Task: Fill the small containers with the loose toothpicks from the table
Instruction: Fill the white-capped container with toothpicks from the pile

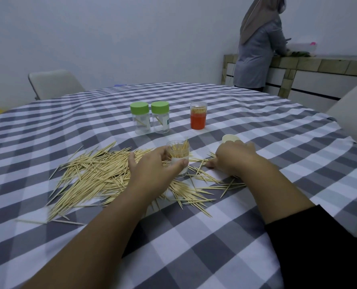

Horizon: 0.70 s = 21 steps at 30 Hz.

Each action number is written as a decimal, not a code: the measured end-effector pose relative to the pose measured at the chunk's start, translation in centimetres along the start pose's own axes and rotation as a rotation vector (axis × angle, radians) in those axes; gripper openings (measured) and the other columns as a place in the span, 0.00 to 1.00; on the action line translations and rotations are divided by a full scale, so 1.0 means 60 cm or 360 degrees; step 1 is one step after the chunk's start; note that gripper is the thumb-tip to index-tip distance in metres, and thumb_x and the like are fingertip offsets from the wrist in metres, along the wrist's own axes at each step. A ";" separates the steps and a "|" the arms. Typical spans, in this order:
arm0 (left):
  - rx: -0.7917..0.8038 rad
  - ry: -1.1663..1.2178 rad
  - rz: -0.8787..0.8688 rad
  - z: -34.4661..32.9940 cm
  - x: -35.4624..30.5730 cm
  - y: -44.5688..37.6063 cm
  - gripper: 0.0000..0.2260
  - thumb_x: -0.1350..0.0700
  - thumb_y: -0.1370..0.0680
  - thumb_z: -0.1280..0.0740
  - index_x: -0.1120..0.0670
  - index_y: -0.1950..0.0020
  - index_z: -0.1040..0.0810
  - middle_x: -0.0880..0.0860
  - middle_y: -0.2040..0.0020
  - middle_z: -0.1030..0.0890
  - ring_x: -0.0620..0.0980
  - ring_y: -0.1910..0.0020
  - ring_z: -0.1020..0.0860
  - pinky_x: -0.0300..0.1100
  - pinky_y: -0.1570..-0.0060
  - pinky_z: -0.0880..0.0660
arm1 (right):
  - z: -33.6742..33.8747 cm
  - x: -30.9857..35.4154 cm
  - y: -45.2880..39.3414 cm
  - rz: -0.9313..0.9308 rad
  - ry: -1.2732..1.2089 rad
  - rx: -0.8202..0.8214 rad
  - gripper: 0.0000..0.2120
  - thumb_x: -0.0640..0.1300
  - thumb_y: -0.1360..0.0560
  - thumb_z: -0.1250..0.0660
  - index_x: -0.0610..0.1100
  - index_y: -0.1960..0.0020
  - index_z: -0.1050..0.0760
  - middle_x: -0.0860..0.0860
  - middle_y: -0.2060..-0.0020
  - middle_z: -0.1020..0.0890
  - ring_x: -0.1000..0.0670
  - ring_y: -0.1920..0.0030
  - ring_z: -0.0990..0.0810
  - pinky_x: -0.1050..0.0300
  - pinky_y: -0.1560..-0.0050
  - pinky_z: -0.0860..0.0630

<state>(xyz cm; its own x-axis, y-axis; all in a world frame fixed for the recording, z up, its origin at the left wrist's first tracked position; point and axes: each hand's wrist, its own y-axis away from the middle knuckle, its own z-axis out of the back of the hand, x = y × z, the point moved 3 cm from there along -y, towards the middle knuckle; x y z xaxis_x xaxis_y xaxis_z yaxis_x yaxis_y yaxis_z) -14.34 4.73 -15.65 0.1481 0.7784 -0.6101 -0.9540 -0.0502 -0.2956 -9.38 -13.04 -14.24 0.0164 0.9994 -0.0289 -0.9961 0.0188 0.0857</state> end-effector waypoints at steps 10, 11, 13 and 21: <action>0.0011 0.0010 -0.0018 -0.001 0.002 -0.002 0.11 0.36 0.25 0.37 0.41 0.51 0.28 0.40 0.51 0.24 0.43 0.38 0.27 0.53 0.27 0.62 | 0.006 -0.010 0.017 0.0184 -0.0248 0.0297 0.10 0.43 0.26 0.36 0.42 0.46 0.27 0.48 0.55 0.26 0.51 0.57 0.27 0.59 0.64 0.33; 0.0017 0.0010 -0.0021 -0.001 0.002 -0.002 0.11 0.36 0.25 0.37 0.41 0.51 0.28 0.40 0.52 0.24 0.43 0.38 0.27 0.54 0.27 0.61 | 0.008 -0.006 0.021 0.0201 -0.0201 0.0288 0.10 0.42 0.26 0.37 0.42 0.45 0.28 0.48 0.55 0.26 0.51 0.58 0.27 0.59 0.66 0.35; 0.0015 0.0002 -0.0021 -0.001 0.002 -0.003 0.11 0.36 0.25 0.38 0.41 0.51 0.27 0.40 0.51 0.23 0.42 0.38 0.27 0.54 0.27 0.61 | 0.009 0.001 0.025 0.0213 -0.0079 0.0211 0.12 0.41 0.24 0.40 0.42 0.41 0.29 0.47 0.53 0.28 0.50 0.56 0.28 0.59 0.63 0.34; 0.0002 -0.0001 -0.0021 -0.002 0.005 -0.003 0.14 0.35 0.26 0.38 0.43 0.50 0.25 0.40 0.50 0.23 0.42 0.38 0.27 0.55 0.27 0.61 | -0.002 0.029 0.006 0.0023 0.0143 0.0148 0.21 0.38 0.24 0.35 0.37 0.32 0.34 0.41 0.36 0.31 0.43 0.39 0.28 0.53 0.42 0.27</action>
<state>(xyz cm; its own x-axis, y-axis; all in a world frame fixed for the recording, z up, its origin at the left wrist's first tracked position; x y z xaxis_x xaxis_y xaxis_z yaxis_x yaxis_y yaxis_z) -14.09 4.89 -15.87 0.1605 0.7794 -0.6056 -0.9523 -0.0390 -0.3026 -9.72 -11.28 -14.36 -0.0098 0.9932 -0.1158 -0.9839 0.0111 0.1783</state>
